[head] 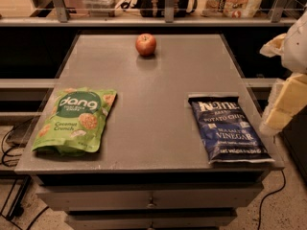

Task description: Move blue chip bag near apple

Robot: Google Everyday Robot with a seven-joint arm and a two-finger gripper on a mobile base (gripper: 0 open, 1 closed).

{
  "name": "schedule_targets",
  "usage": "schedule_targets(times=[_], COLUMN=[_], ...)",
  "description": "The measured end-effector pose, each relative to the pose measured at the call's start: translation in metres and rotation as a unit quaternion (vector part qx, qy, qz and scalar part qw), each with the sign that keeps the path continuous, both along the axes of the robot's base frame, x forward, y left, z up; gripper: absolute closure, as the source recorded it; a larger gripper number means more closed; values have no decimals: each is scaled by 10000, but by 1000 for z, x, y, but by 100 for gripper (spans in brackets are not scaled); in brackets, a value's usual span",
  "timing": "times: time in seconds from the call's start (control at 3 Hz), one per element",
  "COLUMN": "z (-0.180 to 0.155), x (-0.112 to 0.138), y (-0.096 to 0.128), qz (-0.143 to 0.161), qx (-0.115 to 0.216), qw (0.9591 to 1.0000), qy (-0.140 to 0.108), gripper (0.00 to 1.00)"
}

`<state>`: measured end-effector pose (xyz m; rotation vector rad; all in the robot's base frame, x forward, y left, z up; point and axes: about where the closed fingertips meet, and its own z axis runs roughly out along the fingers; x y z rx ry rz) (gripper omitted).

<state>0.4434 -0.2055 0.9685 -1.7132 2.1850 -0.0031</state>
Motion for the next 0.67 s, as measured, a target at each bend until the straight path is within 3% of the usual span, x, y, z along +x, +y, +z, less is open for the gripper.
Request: schedule_targets(times=[0.33,0.67], z=[-34,-69], x=[8,14], y=[23,44], qz=[205,338], qx=[560,822], qw=[9977,9942], qy=[319,600], gripper=[0,0])
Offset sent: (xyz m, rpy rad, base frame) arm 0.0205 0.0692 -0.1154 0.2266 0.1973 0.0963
